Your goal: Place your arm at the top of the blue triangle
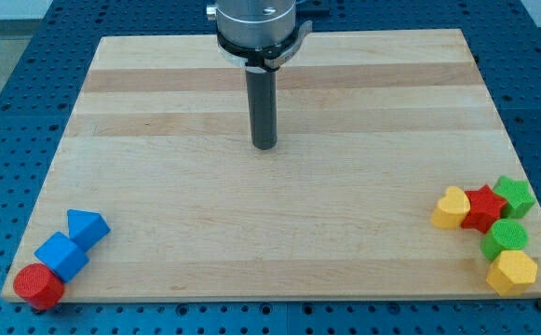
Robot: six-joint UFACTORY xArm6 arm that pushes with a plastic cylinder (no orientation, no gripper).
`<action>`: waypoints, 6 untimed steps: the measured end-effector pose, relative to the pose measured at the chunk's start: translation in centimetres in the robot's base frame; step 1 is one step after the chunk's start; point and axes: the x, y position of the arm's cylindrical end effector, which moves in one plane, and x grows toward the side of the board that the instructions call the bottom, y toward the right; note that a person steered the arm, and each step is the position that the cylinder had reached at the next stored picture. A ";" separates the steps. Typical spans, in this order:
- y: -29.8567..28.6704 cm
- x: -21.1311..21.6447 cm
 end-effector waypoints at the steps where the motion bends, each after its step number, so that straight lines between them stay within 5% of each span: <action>1: -0.8 -0.2; 3: -0.8 -0.4; 5: -13.6 4.0; 6: -14.0 4.1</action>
